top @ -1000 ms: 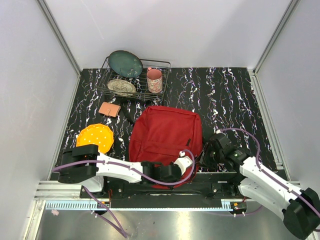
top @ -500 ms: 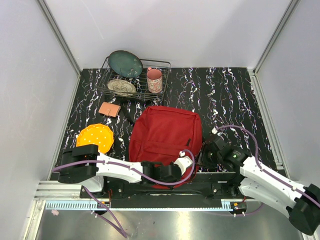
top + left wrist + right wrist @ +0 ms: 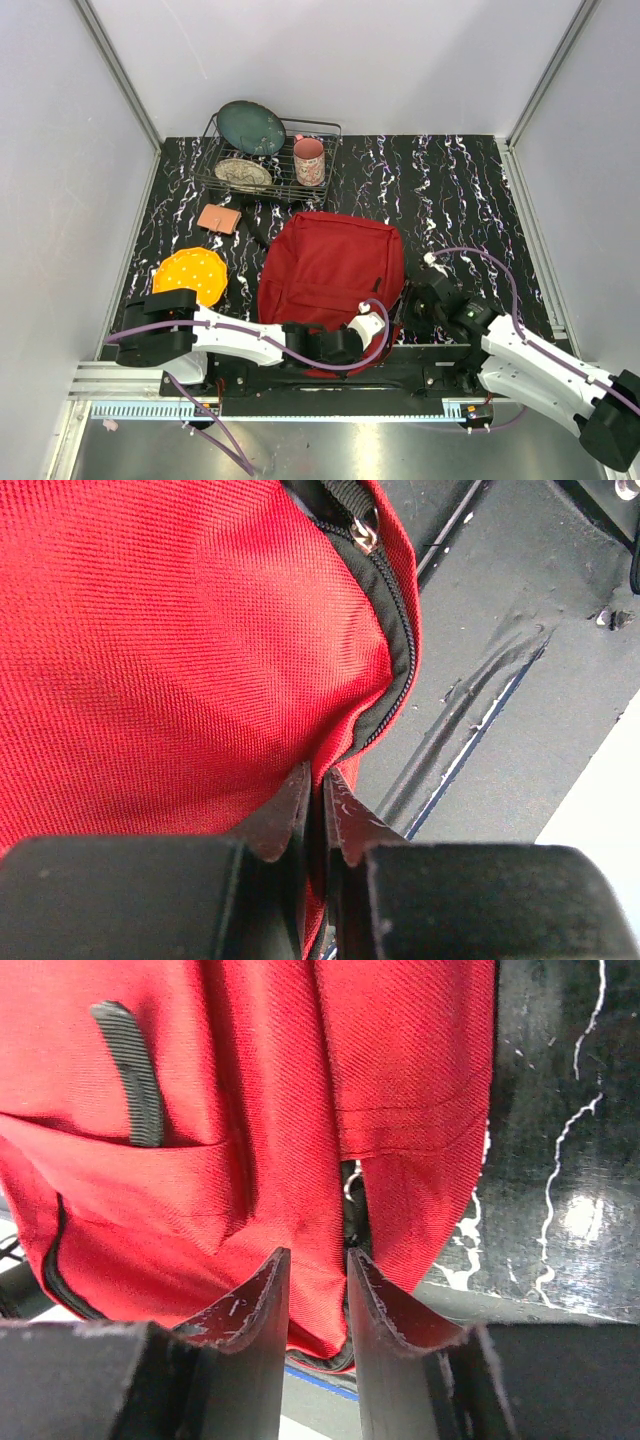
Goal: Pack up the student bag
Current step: Zip the student bag at the center of the board.
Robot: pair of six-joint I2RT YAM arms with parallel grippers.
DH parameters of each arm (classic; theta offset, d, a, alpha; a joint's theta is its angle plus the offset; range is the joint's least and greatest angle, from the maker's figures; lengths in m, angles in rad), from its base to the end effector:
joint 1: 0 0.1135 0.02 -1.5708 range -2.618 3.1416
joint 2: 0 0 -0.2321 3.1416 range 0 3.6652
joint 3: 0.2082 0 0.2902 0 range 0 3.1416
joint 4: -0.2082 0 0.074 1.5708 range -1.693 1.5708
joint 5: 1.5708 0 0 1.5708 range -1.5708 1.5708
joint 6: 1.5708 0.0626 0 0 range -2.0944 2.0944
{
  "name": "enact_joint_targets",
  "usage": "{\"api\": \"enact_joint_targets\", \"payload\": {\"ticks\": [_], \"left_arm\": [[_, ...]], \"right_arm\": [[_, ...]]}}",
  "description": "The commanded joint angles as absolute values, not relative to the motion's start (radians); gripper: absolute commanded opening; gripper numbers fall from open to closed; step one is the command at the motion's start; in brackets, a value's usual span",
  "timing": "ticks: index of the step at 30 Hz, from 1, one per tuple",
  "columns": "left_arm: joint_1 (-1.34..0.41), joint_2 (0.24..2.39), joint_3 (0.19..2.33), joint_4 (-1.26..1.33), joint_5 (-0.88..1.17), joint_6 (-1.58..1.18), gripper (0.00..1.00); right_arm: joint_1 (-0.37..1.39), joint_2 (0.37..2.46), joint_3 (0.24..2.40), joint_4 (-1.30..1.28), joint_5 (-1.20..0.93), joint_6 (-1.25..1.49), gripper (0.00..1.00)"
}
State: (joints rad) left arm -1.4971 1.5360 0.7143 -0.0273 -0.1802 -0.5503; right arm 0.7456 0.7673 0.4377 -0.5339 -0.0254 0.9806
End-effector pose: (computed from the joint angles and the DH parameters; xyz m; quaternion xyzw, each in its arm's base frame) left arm 0.0361 -0.3370 0.0766 0.3965 0.8438 -0.2566 0.2548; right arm 0.1677 0.1570 0.1357 0.1056 0.9321 0.2709 0.2161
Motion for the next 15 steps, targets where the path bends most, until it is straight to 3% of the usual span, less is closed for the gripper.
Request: {"api": "enact_joint_targets", "payload": {"ticks": [1,15], "left_arm": [[-1.508,1.537,0.735,0.018,-0.163,-0.568,0.05],[-1.508,1.537,0.739,0.017,-0.164,-0.566,0.05]], "right_arm": [[0.755,0.772,0.433,-0.512,-0.005,0.970,0.35],[0.756,0.828,0.384,-0.541,-0.020,0.957,0.36]]}}
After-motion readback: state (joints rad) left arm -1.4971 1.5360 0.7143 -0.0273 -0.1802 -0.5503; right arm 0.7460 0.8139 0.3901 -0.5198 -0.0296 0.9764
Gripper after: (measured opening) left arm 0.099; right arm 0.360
